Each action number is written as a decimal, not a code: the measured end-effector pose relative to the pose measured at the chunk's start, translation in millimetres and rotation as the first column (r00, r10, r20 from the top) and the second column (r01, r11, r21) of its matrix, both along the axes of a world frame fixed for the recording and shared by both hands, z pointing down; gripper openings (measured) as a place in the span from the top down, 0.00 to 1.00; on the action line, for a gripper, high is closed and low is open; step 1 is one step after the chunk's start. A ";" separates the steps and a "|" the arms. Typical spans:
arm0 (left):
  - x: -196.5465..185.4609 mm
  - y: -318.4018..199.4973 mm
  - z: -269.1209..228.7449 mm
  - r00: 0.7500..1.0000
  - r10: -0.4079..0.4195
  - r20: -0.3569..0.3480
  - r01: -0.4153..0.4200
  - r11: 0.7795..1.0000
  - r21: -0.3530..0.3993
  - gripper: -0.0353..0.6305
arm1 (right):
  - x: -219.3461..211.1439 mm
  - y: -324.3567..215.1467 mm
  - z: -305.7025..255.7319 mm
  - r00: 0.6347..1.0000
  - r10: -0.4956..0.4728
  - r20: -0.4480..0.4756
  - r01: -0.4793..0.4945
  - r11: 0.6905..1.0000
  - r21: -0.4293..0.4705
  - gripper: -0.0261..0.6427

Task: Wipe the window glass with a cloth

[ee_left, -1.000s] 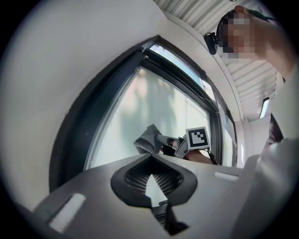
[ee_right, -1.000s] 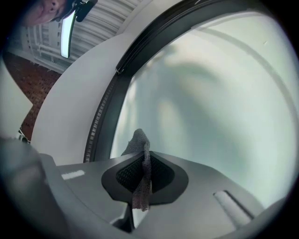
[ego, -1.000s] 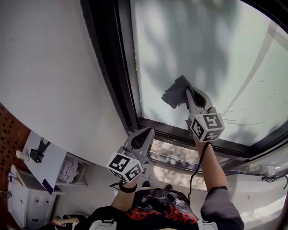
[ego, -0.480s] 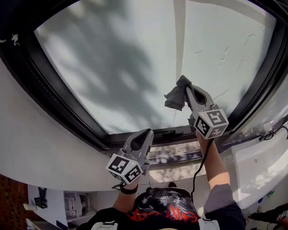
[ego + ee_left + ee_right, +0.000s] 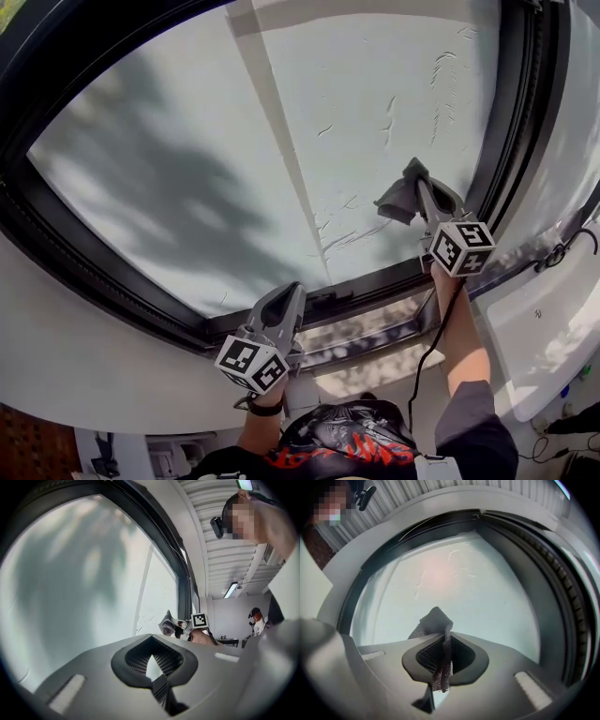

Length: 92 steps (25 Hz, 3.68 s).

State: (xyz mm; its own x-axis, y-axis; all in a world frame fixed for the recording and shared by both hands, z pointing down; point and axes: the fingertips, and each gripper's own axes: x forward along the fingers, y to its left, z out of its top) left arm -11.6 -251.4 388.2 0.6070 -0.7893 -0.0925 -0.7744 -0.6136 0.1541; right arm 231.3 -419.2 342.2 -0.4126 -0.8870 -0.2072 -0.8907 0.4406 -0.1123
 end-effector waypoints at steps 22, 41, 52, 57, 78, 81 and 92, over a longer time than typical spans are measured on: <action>-118.8 50.1 26.1 0.953 -0.303 -0.019 0.302 0.953 -0.016 0.94 | -255.8 100.1 -33.4 0.872 -0.490 0.010 0.485 0.867 0.116 0.93; -267.6 144.8 33.9 0.807 -0.587 -0.062 0.586 0.810 -0.026 0.94 | -509.0 133.1 54.4 0.680 -0.718 -0.149 0.713 0.695 -0.090 0.93; -156.8 54.8 44.7 0.949 -0.312 -0.045 0.309 0.949 -0.060 0.94 | -306.1 74.4 39.0 0.836 -0.530 -0.139 0.542 0.839 0.060 0.93; -94.7 32.1 41.3 0.983 -0.183 -0.013 0.182 0.981 -0.060 0.94 | -218.3 56.1 42.4 0.880 -0.458 -0.130 0.469 0.880 0.072 0.93; -22.6 1.5 45.6 0.992 -0.119 0.044 0.122 0.989 -0.081 0.94 | 86.0 0.1 73.4 0.981 0.192 -0.024 -0.193 0.979 -0.060 0.93; -48.9 11.1 43.9 0.980 -0.196 0.045 0.199 0.977 -0.081 0.94 | 4.3 26.4 46.3 1.000 0.016 0.020 -0.016 1.000 0.022 0.93; -210.5 118.4 57.1 0.826 -0.564 0.012 0.563 0.821 -0.098 0.94 | -372.1 115.9 59.0 0.752 -0.659 0.001 0.659 0.752 -0.003 0.93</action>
State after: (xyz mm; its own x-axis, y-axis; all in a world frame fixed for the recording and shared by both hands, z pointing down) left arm -222.0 -133.0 445.2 0.0528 -0.9986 -0.0075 -0.9774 -0.0532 0.2047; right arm -140.8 -303.3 401.2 -0.8953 -0.3956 -0.2048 -0.3793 0.9181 -0.1151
